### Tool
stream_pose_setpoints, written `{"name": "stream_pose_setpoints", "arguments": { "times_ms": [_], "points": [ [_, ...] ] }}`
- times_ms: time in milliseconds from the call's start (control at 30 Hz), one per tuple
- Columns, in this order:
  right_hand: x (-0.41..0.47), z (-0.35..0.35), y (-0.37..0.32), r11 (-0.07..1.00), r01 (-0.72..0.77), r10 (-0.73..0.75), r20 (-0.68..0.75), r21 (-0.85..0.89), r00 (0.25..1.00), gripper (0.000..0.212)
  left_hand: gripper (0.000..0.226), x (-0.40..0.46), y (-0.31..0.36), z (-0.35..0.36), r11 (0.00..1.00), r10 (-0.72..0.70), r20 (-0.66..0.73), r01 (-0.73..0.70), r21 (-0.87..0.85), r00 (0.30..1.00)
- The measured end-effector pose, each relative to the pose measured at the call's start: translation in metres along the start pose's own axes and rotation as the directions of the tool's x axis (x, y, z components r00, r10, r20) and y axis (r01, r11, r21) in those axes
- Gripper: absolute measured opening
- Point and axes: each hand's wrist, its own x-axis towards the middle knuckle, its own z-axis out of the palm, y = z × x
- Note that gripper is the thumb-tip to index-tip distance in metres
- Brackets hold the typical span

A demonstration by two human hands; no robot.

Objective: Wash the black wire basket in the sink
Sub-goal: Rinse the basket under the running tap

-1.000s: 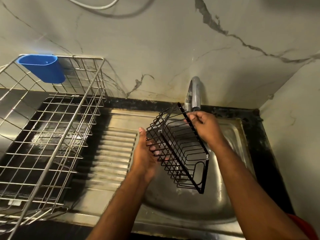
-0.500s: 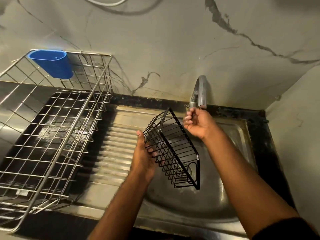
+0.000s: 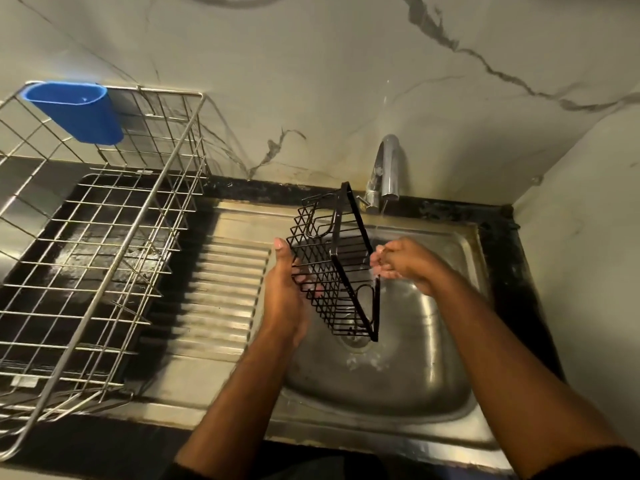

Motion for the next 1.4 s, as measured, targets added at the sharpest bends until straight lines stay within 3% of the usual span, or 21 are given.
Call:
{"name": "stream_pose_setpoints", "arguments": {
  "times_ms": [100,233,333,400,433,500,567,633,700,767,833,1000,1067,1200,1233,1333,1400],
  "points": [
    [0.005,0.000,0.009,0.986,0.057,-0.035,-0.143,0.155,0.989,0.018,0.074,-0.003,0.001,0.001,0.999,0.006,-0.016,-0.007,-0.044,1.000],
    [0.001,-0.001,0.001,0.952,0.141,-0.057,-0.295,0.273,0.954,0.034,0.090,-0.004,0.000,-0.002,0.998,0.020,-0.051,-0.023,-0.063,0.998],
    [0.000,0.001,-0.016,0.868,0.130,-0.027,-0.216,0.480,0.976,0.038,0.102,-0.005,0.001,-0.004,0.995,0.036,-0.101,-0.045,-0.092,0.994],
    [0.001,0.004,-0.030,0.717,0.060,0.013,-0.099,0.694,0.995,0.037,0.094,-0.008,0.005,-0.004,0.991,0.072,-0.109,-0.084,-0.107,0.991],
    [0.001,0.007,-0.037,0.637,0.017,0.032,-0.048,0.771,0.998,0.035,0.104,-0.009,0.006,-0.005,0.990,0.088,-0.129,-0.101,-0.100,0.988],
    [0.004,0.012,-0.048,0.540,-0.048,0.072,0.010,0.841,0.997,0.033,0.120,-0.016,0.012,-0.002,0.987,0.121,-0.130,-0.133,-0.090,0.984],
    [0.008,0.014,-0.058,0.499,-0.082,0.090,0.042,0.863,0.995,0.032,0.115,-0.020,0.015,-0.003,0.982,0.129,-0.129,-0.145,-0.123,0.983],
    [0.010,0.016,-0.064,0.505,-0.065,0.077,0.030,0.861,0.997,0.031,0.067,-0.019,0.018,-0.004,0.982,0.161,-0.148,-0.173,-0.072,0.976],
    [0.008,0.017,-0.064,0.675,-0.021,0.028,0.003,0.737,1.000,0.031,0.062,-0.016,0.013,-0.007,0.978,0.190,-0.151,-0.200,-0.053,0.970],
    [0.008,0.019,-0.059,0.898,0.036,-0.030,-0.021,0.439,0.999,0.029,0.060,-0.015,0.012,-0.008,0.978,0.189,-0.125,-0.198,-0.060,0.974],
    [0.012,0.015,-0.052,0.963,0.050,-0.028,-0.085,0.267,0.996,0.023,0.060,-0.011,0.005,-0.012,0.975,0.180,-0.131,-0.195,-0.106,0.975],
    [0.006,0.003,-0.044,0.961,0.033,-0.010,-0.088,0.273,0.996,0.022,0.080,-0.009,-0.001,-0.012,0.974,0.121,-0.168,-0.150,-0.172,0.978],
    [0.004,0.001,-0.039,0.959,0.075,-0.033,-0.153,0.274,0.988,0.025,0.082,-0.010,-0.001,-0.011,0.973,0.115,-0.159,-0.143,-0.182,0.981],
    [0.003,-0.007,-0.035,0.920,0.121,-0.033,-0.235,0.372,0.971,0.033,0.053,-0.012,0.001,-0.007,0.961,0.137,-0.158,-0.170,-0.219,0.978],
    [0.002,-0.008,-0.035,0.909,0.126,-0.030,-0.240,0.397,0.970,0.034,0.059,-0.015,0.002,-0.005,0.959,0.129,-0.145,-0.161,-0.232,0.981],
    [-0.001,-0.009,-0.038,0.854,0.167,-0.061,-0.224,0.494,0.973,0.037,0.107,-0.017,0.008,-0.002,0.968,0.106,-0.183,-0.144,-0.205,0.977],
    [-0.003,-0.009,-0.043,0.778,0.165,-0.062,-0.188,0.606,0.980,0.042,0.113,-0.018,0.012,0.000,0.955,0.098,-0.171,-0.141,-0.261,0.980]
  ]
}}
